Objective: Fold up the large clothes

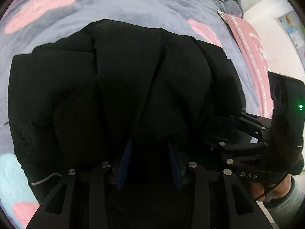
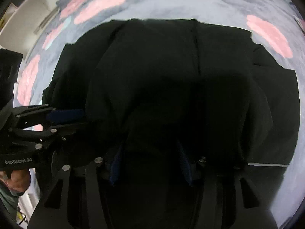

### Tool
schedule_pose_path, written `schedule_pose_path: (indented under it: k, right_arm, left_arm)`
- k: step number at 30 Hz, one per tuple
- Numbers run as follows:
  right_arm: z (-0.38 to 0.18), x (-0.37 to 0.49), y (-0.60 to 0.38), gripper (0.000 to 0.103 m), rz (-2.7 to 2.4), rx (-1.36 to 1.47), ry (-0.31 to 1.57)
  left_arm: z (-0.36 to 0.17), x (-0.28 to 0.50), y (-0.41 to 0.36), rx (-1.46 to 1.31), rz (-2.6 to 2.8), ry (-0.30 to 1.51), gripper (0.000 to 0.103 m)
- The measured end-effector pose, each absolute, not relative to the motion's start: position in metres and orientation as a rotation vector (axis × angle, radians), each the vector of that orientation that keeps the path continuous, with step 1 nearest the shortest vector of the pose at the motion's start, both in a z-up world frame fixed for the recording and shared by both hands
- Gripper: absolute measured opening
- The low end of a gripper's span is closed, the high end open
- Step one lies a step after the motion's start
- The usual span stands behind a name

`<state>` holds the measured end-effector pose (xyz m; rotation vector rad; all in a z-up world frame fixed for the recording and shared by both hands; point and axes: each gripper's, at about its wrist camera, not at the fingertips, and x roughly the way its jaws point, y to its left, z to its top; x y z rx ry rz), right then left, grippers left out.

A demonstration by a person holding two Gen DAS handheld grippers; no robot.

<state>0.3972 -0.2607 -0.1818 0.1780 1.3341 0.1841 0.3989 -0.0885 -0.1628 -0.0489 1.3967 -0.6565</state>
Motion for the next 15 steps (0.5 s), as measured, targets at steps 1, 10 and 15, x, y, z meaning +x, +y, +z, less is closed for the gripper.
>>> schedule_pose_path:
  k: [1, 10, 15]
  right_arm:
    - [-0.179, 0.398, -0.263, 0.054, 0.182, 0.197, 1.332]
    - [-0.089, 0.356, -0.275, 0.056, 0.270, 0.178, 1.160]
    - [-0.112, 0.351, -0.267, 0.056, 0.241, 0.113, 1.224]
  left_arm:
    - [-0.163, 0.400, -0.087, -0.067, -0.654, 1.401, 0.041]
    - [-0.094, 0.369, -0.057, -0.090, -0.766, 1.255, 0.042]
    - [-0.116, 0.358, -0.061, -0.025, -0.734, 1.292, 0.042]
